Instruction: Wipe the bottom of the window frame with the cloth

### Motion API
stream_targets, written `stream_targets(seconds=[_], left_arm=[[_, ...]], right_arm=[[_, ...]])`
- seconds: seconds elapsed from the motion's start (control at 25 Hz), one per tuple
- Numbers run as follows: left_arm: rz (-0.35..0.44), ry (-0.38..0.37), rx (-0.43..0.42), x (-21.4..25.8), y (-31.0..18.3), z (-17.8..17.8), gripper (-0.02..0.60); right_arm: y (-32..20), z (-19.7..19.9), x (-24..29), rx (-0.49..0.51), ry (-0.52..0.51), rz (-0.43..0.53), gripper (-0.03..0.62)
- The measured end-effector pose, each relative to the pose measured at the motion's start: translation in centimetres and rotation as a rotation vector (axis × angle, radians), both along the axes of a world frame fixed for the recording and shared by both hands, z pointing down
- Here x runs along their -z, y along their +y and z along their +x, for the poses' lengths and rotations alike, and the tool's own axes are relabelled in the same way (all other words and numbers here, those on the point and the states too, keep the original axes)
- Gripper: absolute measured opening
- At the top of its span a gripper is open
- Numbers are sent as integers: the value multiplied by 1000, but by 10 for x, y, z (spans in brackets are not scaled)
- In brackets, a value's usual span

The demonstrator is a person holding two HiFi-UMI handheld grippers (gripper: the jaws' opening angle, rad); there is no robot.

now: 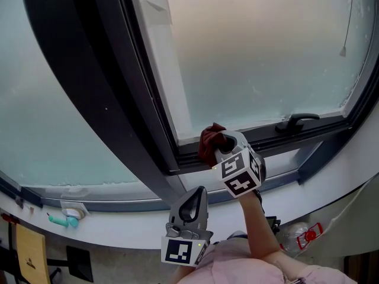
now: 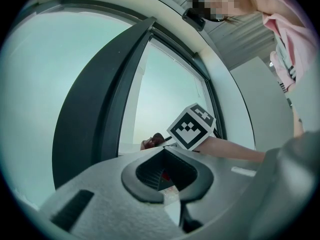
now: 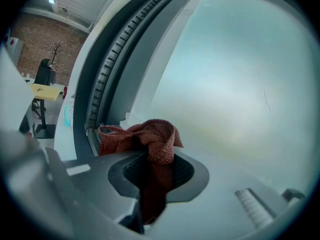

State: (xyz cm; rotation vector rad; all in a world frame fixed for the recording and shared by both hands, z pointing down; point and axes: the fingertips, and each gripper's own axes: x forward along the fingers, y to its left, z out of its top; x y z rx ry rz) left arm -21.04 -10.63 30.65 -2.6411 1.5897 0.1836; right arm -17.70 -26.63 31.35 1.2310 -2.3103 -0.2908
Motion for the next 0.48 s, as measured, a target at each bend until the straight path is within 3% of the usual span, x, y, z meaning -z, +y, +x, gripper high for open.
stream_targets(seconds=[0.24, 0.36, 0.48], left_arm=[[27, 85, 4, 14, -3, 5, -3], [23, 74, 3, 12, -3, 4, -3], [5, 10, -8, 2, -1, 4, -3]], right_arm=[[-2, 13, 0, -22, -11, -3, 60], [-3, 17, 0, -28, -17, -9, 60], [-4, 21, 0, -31, -23, -18, 61]])
